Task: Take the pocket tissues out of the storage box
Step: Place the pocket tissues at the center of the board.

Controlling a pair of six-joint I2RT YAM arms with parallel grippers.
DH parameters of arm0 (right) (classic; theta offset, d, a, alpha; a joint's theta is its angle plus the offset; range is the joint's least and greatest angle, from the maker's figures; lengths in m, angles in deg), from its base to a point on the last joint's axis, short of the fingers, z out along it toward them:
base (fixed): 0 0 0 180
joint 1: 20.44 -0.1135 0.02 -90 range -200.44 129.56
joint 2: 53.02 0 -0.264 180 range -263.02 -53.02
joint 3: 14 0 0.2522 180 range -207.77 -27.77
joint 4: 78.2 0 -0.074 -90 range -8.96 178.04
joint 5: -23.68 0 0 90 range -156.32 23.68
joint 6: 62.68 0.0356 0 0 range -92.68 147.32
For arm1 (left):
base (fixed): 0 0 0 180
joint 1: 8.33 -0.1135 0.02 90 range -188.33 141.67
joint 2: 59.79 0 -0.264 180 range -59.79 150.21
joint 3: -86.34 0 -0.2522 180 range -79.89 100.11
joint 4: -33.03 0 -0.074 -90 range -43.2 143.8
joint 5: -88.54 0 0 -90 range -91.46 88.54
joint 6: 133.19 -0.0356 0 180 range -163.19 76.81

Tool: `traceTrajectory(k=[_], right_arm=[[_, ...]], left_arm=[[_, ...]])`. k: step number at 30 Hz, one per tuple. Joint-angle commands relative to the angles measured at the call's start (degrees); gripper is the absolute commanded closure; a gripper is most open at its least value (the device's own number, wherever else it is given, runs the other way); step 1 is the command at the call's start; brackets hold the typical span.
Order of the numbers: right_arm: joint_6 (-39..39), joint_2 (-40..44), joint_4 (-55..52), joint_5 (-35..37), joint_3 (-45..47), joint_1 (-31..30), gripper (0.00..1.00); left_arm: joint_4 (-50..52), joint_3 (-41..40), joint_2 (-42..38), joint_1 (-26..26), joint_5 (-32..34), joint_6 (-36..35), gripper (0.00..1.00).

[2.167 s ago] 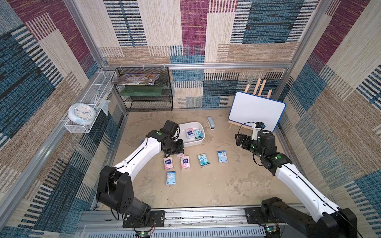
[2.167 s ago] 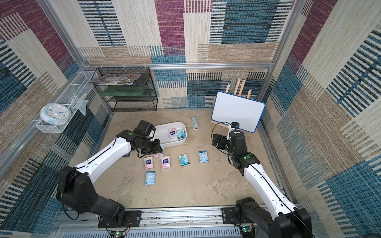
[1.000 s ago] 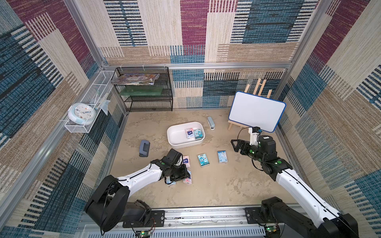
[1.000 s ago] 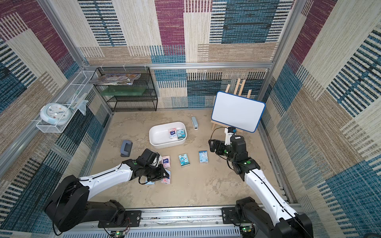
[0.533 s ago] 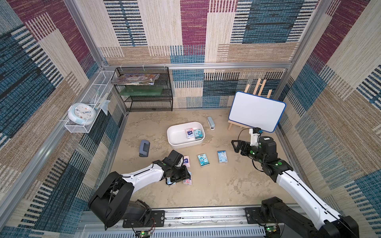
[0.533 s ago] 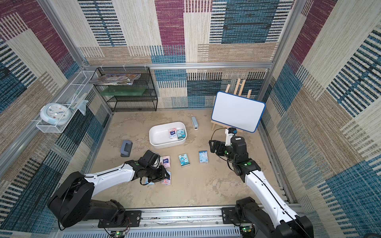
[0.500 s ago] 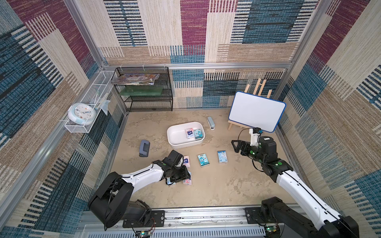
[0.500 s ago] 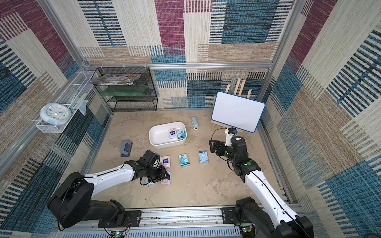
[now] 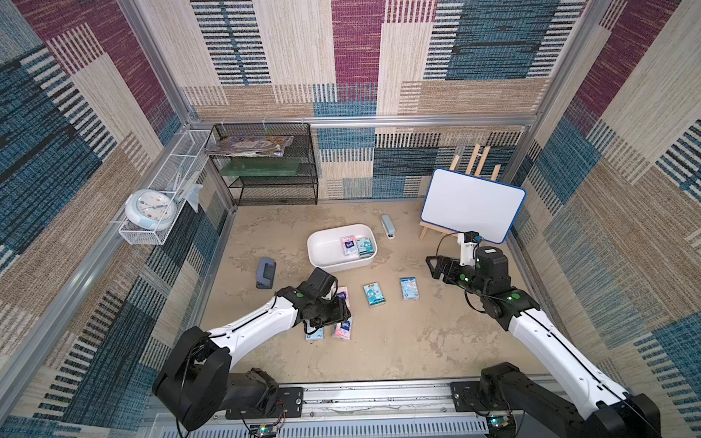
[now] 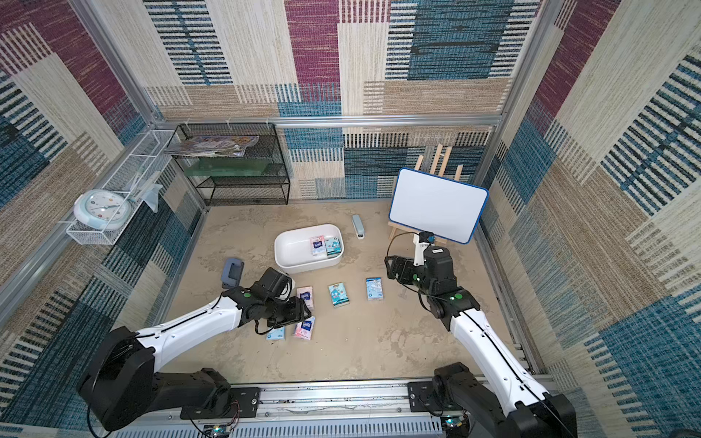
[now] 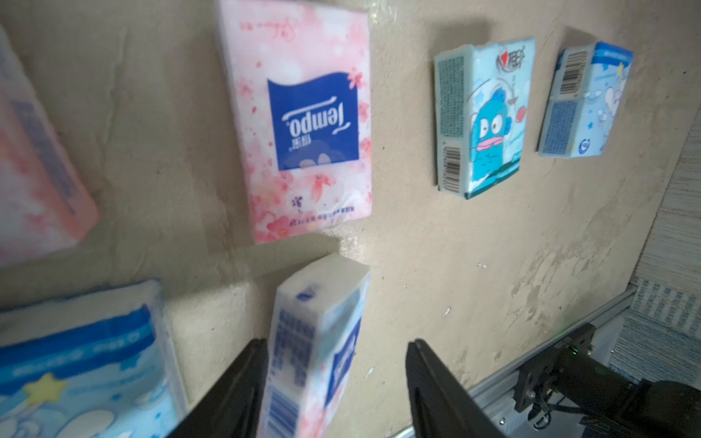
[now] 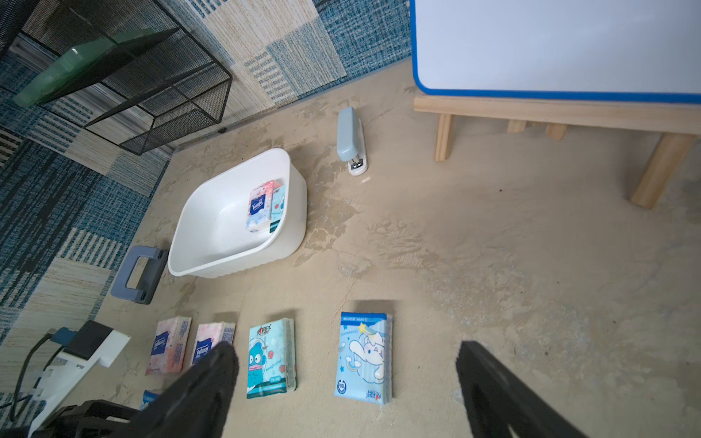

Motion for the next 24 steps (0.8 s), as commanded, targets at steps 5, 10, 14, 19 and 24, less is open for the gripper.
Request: traceTrajectory(k=[5, 10, 14, 19, 24], right_arm=[[0.10, -2.90, -2.52, -0.35, -2.55, -0.20, 0.05], [0.24, -6.33, -3.91, 0.00, -5.28, -1.56, 0.07], [0.07, -10.70, -5.21, 2.34, -8.84, -4.48, 0.08], [0.18, -17.86, -5.59, 5.72, -14.29, -9.85, 0.10], [-0.55, -27.13, -5.66, 7.68, -21.55, -14.40, 0.12]], left_arm=[[7.85, 1.66, -2.59, 0.03, 3.96, -1.67, 0.32], [9.00, 3.20, -6.25, -0.05, 6.59, -2.61, 0.32], [9.75, 5.81, -8.52, -0.05, 10.08, -5.37, 0.32], [9.27, 6.52, -11.35, -0.05, 15.20, -8.00, 0.31], [6.72, 5.93, -14.52, -0.06, 18.84, -10.81, 0.24]])
